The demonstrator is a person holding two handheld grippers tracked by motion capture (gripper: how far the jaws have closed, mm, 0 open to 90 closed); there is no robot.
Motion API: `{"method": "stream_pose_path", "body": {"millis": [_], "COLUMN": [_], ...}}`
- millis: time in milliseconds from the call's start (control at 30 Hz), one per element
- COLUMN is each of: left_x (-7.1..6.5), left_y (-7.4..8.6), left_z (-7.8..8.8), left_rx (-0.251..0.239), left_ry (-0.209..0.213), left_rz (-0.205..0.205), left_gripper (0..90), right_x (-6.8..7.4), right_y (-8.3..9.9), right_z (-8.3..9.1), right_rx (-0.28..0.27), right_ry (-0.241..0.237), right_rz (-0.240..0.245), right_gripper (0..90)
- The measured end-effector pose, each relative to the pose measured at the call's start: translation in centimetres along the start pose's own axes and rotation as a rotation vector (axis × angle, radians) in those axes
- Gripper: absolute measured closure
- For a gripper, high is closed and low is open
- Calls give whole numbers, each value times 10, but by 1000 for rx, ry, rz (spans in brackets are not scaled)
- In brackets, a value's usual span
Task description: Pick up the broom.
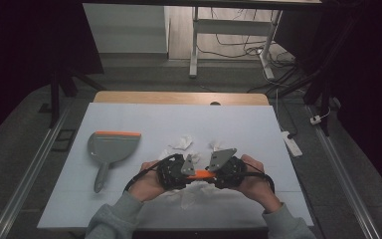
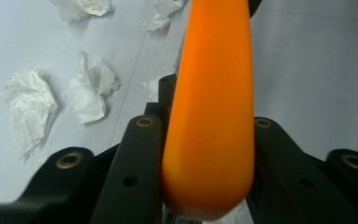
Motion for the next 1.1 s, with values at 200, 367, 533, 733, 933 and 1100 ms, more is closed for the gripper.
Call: {"method": "stream_pose_path", "body": {"millis": [200, 367, 533, 733, 933, 1100], "left_x": [12, 27, 44, 51, 55, 51], "left_y": [-1, 1, 25, 69, 101, 121], "left_z": [8, 26, 42, 47, 51, 57], "left_rx": [-93, -174, -188, -158, -133, -127], "left_ry": [-55, -152, -201, -217, -254, -278], "left_rz": [66, 149, 266, 371, 449, 483], "left_gripper": [526, 397, 369, 367, 363, 364], "right_x": [-5, -11, -20, -29, -36, -42], "right_y": [0, 3, 4, 6, 10, 14], "right_z": [6, 8, 16, 27, 32, 37], "right_rx": [-34, -42, -87, -142, -165, -179], "right_ry": [7, 42, 82, 109, 137, 160], "right_rz": [-57, -89, -151, -193, -228, -260], "right_gripper": [673, 677, 678, 680, 680, 681]}}
Point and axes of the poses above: each handheld gripper's, and its own axes: z roughly backward along the jaws, y roughly out of its underside, x roughly to its left, the point moved 9 cm from there along -z, roughly forward along the jaws, and after that the axes turned 8 degrees about -y, right-handed, at the moved point
